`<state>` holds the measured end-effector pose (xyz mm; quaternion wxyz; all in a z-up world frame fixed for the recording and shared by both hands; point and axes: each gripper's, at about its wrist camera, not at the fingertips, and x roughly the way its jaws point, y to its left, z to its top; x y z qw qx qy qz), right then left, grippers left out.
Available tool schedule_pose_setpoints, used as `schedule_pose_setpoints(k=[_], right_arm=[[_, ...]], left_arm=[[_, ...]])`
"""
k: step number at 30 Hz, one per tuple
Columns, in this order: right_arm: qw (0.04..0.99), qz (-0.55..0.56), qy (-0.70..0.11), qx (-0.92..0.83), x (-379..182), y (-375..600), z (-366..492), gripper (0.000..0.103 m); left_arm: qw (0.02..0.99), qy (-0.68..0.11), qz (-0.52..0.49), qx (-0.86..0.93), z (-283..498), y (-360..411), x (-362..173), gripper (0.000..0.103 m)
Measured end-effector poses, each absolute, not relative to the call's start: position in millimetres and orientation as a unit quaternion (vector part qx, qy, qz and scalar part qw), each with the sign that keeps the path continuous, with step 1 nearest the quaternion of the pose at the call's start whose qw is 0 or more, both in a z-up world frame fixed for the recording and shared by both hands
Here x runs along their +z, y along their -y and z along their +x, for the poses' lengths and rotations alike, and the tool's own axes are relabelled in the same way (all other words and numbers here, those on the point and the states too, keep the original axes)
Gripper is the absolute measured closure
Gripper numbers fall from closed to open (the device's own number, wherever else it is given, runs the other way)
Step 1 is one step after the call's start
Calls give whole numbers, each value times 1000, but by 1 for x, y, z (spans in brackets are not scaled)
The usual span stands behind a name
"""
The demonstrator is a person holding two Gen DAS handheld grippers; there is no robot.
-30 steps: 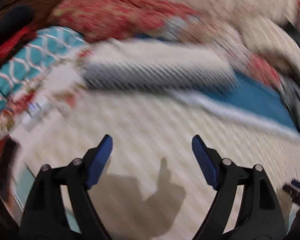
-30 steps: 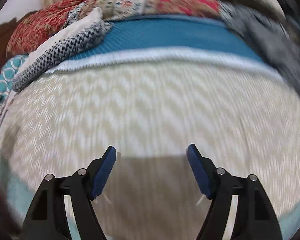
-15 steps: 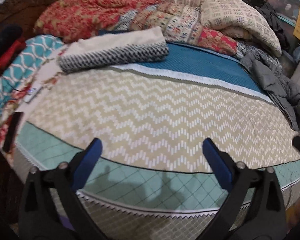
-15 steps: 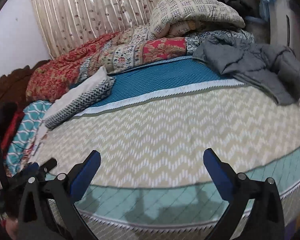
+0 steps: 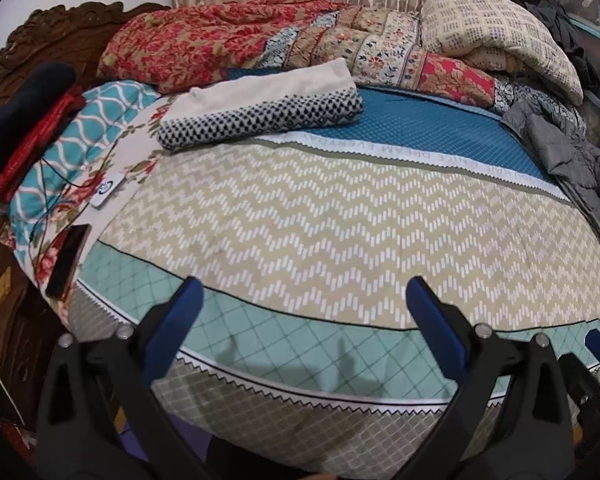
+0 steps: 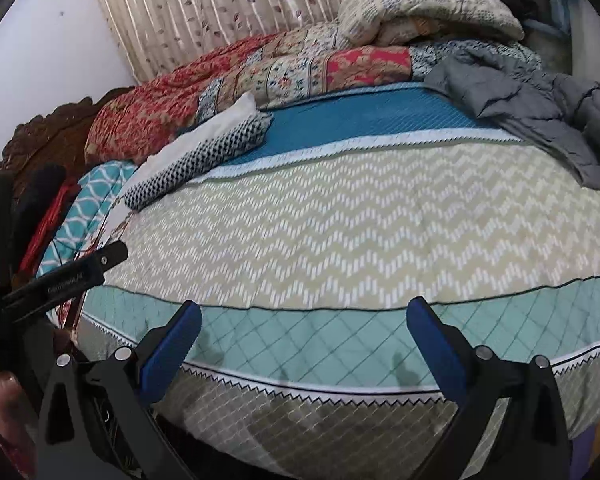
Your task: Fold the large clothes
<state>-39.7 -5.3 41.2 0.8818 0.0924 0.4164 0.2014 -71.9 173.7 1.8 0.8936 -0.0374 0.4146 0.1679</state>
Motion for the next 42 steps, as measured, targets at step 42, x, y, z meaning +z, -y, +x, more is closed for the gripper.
schedule_pose_setpoints(k=[42], right_arm=[[885, 94, -415, 187, 37, 33, -34, 6]], left_arm=[[911, -392, 13, 132, -54, -124, 13, 6]])
